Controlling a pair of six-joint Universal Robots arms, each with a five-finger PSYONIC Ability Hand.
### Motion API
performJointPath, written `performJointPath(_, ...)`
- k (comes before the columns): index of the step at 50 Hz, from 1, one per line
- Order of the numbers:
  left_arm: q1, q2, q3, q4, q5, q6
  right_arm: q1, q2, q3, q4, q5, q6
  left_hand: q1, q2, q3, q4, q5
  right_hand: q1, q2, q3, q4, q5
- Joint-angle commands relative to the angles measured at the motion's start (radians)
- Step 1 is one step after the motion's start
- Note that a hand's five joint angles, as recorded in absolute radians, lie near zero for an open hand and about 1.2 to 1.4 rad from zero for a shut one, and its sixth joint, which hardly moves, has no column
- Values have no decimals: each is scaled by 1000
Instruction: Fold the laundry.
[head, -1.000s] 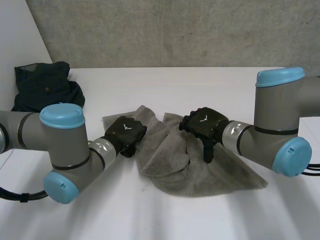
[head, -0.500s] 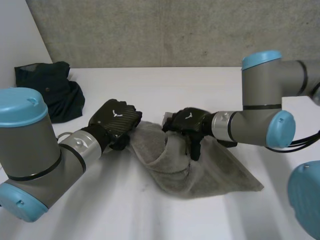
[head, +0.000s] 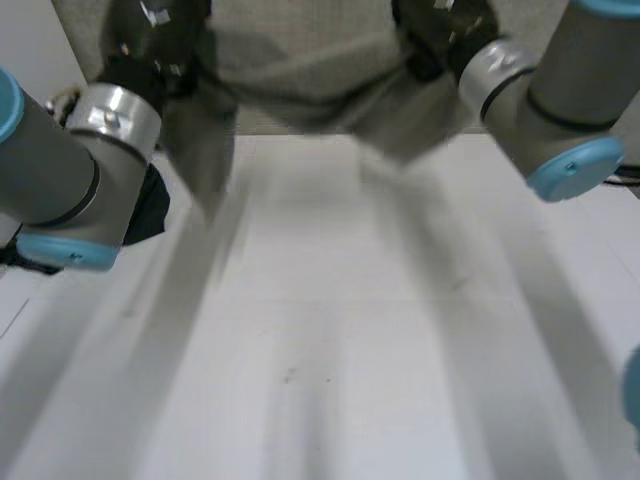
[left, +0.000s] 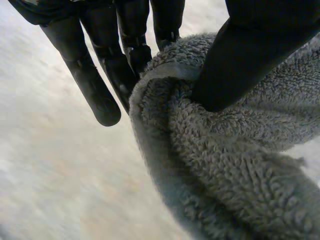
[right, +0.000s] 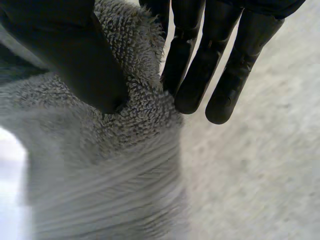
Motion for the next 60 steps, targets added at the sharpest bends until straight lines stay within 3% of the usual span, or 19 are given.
performJointPath(1,-37,32,-140,164,-25,3,-15,-216,400,-51,-21,-45,310,202,206,196,256,448,228,222,211,279)
performJointPath(9,-77,14,-370,36,-26,5,-21,-333,957,-54,-10,-337,220,111,116,106,165,448,228,222,211,279)
performJointPath(13,-109,-38,-436,-52,-28,2,-17,-333,1138,-97,-8,-379,80,-29,-25,-35,25,448,228,222,211,279)
performJointPath(21,-155,-68,-456,-250,-31,-6,-23,-333,1269,-146,-1,-380,-85,-194,-190,-200,-140,448,228,222,211,279)
performJointPath(23,-154,-55,-456,-282,-32,-6,-23,-336,1271,-140,-1,-379,-156,-264,-260,-270,-210,345,124,118,108,175)
performJointPath(24,-152,-45,-456,-296,-32,-6,-23,-346,1271,-131,-1,-380,-211,-320,-316,-326,-266,-17,-237,-243,-254,-186)
performJointPath(25,-149,-20,-456,-319,-31,-6,-23,-356,1269,-123,-1,-380,-360,-469,-464,-475,-415,-215,-436,-441,-452,-384)
performJointPath(28,-145,23,-456,-343,-29,-7,-26,-434,1257,-89,-4,-380,-578,-687,-682,-693,-633,-513,-734,-739,-750,-682)
performJointPath(31,-131,75,-456,-360,-26,-9,-32,-484,1231,-71,-11,-385,-769,-878,-874,-884,-824,-549,-769,-775,-786,-718)
performJointPath(39,-31,149,-470,-363,5,2,-63,-498,1047,53,-36,-425,-781,-890,-886,-896,-836,-637,-857,-863,-874,-806)
performJointPath(48,162,126,-470,-415,198,8,-93,-300,803,267,-160,-660,-773,-881,-877,-887,-827,-637,-857,-863,-874,-806)
performJointPath(54,205,42,-459,-422,311,10,-96,-182,723,284,-212,-831,-740,-849,-845,-855,-795,-625,-846,-851,-862,-795)
performJointPath(60,199,-32,-433,-423,344,10,-96,-82,653,330,-229,-886,-667,-776,-771,-782,-722,-625,-846,-851,-862,-795)
